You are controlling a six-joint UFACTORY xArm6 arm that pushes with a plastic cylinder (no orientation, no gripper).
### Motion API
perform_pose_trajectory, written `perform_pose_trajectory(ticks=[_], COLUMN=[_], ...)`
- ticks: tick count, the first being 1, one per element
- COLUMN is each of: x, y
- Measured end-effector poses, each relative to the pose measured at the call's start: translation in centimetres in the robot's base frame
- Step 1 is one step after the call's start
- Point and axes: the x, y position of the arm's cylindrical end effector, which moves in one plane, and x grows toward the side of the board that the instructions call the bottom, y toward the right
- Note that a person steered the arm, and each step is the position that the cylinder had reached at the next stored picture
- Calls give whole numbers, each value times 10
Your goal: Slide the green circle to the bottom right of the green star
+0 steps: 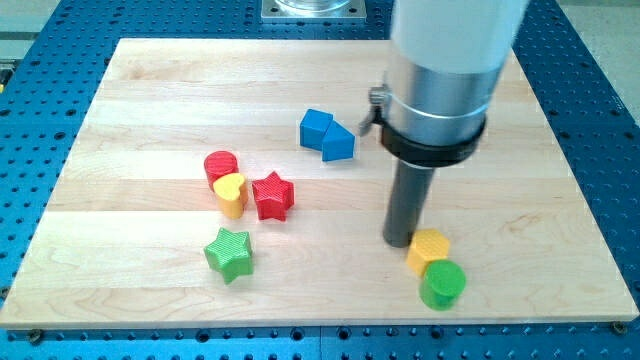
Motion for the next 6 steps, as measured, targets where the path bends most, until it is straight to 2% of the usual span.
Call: perform_pose_trajectory(ticks=[1, 2, 3, 4, 5, 6], x=[1, 32, 74, 75, 74, 56], y=[74, 155, 140, 58, -56, -135])
